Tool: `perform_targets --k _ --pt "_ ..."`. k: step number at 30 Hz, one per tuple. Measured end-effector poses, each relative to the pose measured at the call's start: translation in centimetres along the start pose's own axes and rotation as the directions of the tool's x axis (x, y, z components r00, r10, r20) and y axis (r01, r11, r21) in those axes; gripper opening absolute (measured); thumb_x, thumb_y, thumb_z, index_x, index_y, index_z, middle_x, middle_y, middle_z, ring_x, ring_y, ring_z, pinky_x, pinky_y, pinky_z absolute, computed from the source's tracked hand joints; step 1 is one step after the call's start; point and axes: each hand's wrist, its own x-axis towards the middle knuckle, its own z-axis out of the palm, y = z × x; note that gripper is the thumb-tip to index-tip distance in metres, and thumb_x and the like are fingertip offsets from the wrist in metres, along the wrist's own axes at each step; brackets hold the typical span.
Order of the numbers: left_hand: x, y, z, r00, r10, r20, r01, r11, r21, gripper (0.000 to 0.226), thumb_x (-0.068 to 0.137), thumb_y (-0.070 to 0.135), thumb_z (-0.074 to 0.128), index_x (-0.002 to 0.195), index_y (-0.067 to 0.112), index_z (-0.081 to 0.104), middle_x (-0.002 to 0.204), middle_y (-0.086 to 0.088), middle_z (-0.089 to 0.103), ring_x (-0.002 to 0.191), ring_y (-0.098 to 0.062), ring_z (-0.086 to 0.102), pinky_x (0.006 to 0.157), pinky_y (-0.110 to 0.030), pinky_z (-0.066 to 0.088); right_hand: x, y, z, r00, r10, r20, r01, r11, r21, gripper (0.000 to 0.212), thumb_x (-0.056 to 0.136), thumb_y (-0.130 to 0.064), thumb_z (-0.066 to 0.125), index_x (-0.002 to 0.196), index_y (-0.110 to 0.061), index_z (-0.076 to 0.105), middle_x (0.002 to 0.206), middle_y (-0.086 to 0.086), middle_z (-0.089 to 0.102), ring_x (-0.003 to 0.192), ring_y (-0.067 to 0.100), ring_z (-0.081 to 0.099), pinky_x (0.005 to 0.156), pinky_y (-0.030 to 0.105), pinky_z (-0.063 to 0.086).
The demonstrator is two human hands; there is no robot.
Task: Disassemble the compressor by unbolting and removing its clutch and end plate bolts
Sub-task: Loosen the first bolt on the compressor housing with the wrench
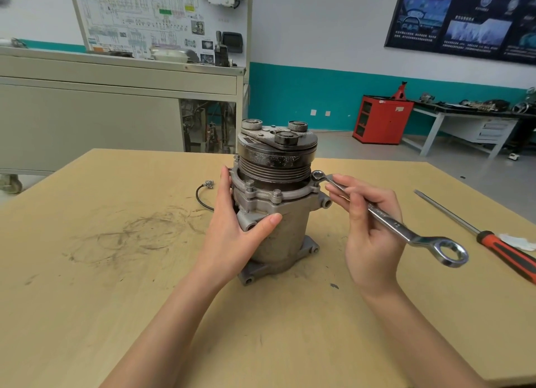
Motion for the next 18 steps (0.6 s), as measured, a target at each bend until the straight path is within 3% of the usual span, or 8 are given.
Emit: perform_targets --k 3,6,9,13,18 --pt "0.0 0.1 0.0 1.0 -0.004 0.007 0.004 1.0 -0.006 0.119 0.064 0.071 0.066 0.152 0.039 -0.007 0.159 0.02 0.017 0.14 0.006 0.022 0.113 -0.025 0.025 0.2 -0.4 -0.2 0.998 0.059 -0.011 -0.059 0.998 0.029 0.012 0.097 -0.009 0.041 0.1 -0.014 0.052 0.111 0.017 0.062 0.099 0.025 0.067 0.085 0.035 0.055" --pt "0.0 0.1 0.0 1.0 -0.006 0.007 0.006 1.0 0.008 0.117 0.065 0.07 0.065 0.152 0.039 -0.008 0.159 0.021 0.016 0.14 0.006 0.022 0.112 -0.023 0.025 0.9 -0.6 -0.8 0.972 0.231 -0.05 -0.223 0.965 0.141 0.016 0.098 -0.006 0.036 0.094 -0.009 0.052 0.106 0.017 0.065 0.095 0.027 0.069 0.082 0.033 0.056" --pt "0.0 0.1 0.0 1.0 -0.003 0.01 0.003 1.0 0.002 0.118 0.064 0.071 0.065 0.152 0.039 -0.008 0.159 0.02 0.015 0.141 0.005 0.021 0.113 -0.025 0.024 1.9 -0.2 -1.9 0.924 0.383 -0.003 -0.367 0.887 0.28 0.022 0.1 -0.006 0.034 0.09 -0.008 0.054 0.102 0.014 0.07 0.093 0.03 0.069 0.08 0.032 0.056" --pt "0.0 0.0 -0.1 1.0 -0.012 0.01 0.013 1.0 -0.01 0.119 0.062 0.073 0.064 0.152 0.04 -0.008 0.159 0.021 0.015 0.141 0.006 0.02 0.113 -0.024 0.024 4.2 1.5 -4.0 0.852 0.48 0.207 -0.522 0.749 0.409 0.024 0.099 -0.008 0.034 0.09 -0.006 0.056 0.102 0.015 0.071 0.089 0.027 0.07 0.075 0.028 0.056" --pt "0.0 0.0 -0.1 1.0 -0.021 0.012 0.021 1.0 -0.01 0.118 0.065 0.07 0.067 0.151 0.042 -0.008 0.159 0.02 0.016 0.142 0.006 0.02 0.115 -0.027 0.025 9.1 4.6 -4.2 0.63 0.585 0.51 -0.776 0.489 0.398 0.037 0.089 -0.016 0.04 0.07 -0.013 0.071 0.089 0.013 0.073 0.071 0.016 0.071 0.06 0.018 0.056"
